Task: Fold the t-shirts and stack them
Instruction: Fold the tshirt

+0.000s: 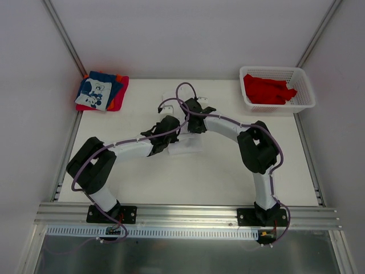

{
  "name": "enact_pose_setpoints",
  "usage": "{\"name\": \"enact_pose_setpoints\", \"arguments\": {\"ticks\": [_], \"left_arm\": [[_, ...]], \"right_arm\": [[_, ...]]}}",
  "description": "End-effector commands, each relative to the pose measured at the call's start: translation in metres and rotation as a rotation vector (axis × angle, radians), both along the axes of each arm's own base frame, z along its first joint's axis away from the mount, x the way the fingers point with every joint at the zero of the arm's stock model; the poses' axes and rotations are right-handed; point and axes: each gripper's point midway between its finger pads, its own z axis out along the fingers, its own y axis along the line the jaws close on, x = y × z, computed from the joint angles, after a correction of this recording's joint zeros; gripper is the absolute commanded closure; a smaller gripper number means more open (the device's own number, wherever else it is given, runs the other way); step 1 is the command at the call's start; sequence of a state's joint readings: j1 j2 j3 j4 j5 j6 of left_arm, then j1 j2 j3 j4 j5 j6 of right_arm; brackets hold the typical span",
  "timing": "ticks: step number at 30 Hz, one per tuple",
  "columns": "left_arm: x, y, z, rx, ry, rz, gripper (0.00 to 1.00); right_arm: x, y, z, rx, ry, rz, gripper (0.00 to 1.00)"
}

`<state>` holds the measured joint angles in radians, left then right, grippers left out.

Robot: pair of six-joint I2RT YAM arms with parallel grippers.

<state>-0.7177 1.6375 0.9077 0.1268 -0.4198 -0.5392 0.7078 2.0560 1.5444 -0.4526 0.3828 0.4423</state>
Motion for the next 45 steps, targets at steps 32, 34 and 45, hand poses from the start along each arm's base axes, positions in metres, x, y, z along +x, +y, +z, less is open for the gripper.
{"name": "enact_pose_setpoints", "arguments": {"ticks": [32,34,45], "left_arm": [[0.047,0.005,0.186,-0.11,-0.365,-0.044,0.01],[0.037,0.012,0.21,-0.13,-0.4,-0.043,0.01],[-0.081,0.067,0.191,-0.307,-0.328,-0.04,0.01]], "right_arm": [[-0.028,-0.084,0.132,-0.122,-0.219,-0.084,0.01],[-0.035,-0.08,0.157,-0.086,-0.256,-0.063,0.0],[-0.05,0.014,0.138,0.185,-0.144,0.122,0.14]]}}
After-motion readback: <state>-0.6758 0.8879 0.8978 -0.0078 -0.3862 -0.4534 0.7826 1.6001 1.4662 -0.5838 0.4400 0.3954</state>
